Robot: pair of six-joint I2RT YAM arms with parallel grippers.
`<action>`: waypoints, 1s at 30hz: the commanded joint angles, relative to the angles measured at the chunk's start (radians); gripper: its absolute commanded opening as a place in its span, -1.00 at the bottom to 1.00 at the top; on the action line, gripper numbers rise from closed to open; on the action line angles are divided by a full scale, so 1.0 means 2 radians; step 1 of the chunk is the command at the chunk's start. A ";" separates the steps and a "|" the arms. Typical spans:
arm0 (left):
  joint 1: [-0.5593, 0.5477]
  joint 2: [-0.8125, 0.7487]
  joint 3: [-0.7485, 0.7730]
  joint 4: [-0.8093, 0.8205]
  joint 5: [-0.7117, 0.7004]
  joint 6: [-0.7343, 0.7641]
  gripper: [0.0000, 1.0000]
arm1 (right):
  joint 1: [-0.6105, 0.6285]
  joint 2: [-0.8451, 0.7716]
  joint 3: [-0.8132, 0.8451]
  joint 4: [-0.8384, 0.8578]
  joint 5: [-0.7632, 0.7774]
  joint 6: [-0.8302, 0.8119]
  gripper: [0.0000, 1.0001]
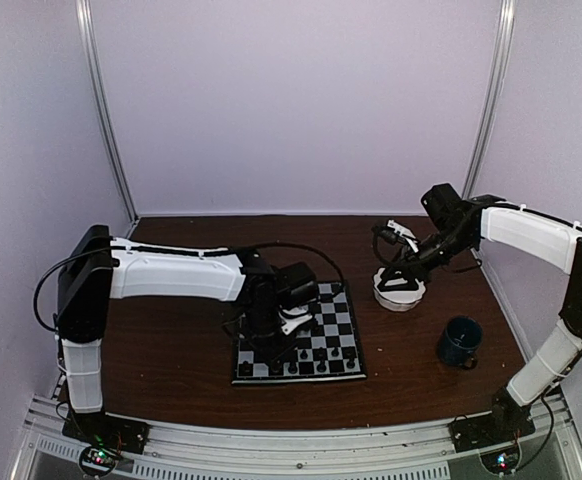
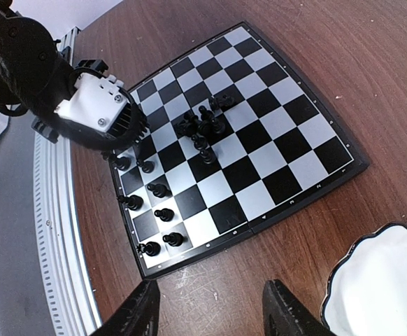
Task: Set up the chess pieces on the board
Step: Place the bishop on f8, then pick up the pawn from the chessboard.
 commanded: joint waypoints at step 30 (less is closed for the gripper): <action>0.126 -0.268 -0.155 0.248 -0.060 -0.117 -0.16 | 0.206 0.230 0.192 -0.040 0.261 -0.075 -0.16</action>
